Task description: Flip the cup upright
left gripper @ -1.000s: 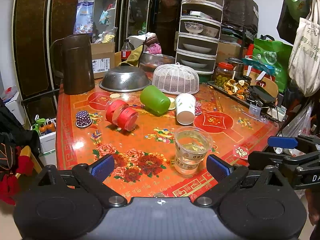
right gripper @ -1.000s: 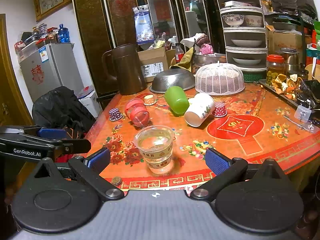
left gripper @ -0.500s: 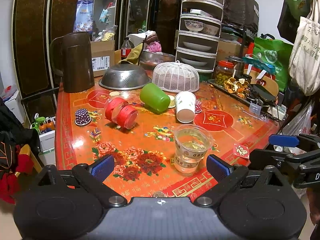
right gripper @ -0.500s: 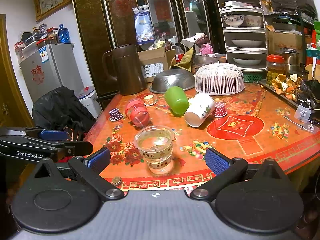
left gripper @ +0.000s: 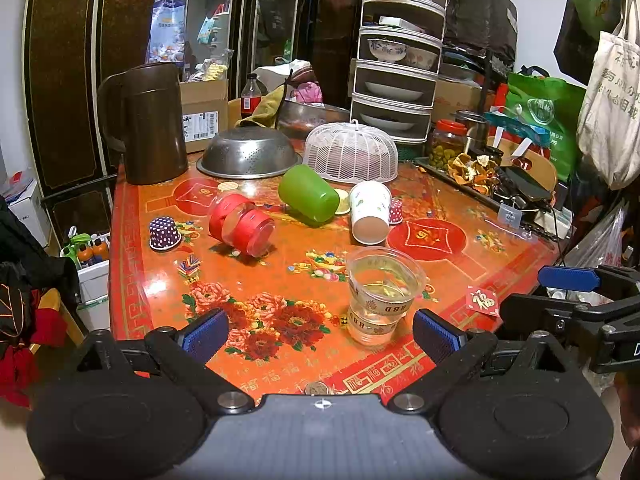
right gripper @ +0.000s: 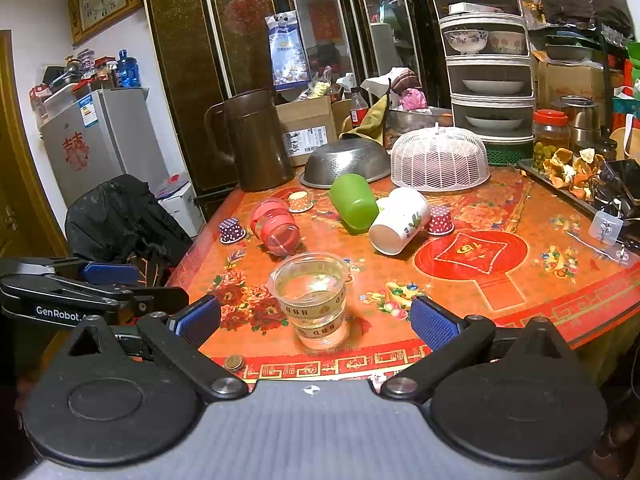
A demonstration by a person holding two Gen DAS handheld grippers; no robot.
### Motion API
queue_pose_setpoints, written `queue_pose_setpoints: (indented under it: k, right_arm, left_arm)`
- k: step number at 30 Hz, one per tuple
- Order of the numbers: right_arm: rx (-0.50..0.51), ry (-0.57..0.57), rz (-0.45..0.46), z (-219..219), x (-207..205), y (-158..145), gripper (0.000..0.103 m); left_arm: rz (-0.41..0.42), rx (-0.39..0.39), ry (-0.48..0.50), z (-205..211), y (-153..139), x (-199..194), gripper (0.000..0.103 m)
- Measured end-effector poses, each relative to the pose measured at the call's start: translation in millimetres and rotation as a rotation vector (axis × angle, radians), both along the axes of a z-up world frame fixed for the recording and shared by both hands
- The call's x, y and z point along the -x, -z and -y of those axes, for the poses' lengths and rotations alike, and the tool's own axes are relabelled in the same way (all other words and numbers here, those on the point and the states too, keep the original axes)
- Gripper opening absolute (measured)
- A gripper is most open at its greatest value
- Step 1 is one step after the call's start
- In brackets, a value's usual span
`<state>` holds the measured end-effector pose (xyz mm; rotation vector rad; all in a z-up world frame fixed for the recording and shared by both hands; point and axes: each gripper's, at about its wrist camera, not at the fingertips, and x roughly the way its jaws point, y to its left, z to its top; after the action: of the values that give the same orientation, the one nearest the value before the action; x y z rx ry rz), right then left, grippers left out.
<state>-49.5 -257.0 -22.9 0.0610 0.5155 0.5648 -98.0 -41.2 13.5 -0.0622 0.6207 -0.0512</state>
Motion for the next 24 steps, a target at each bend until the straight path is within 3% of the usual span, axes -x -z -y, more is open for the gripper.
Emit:
queue_pose_setpoints:
  k: [24]
  right_arm:
    - [0.001,-0.001,0.000,0.4,-0.1,-0.4,0.102]
  left_arm:
    - [-0.012,0.003,-0.001,2.6,6.4,-2.3,0.100]
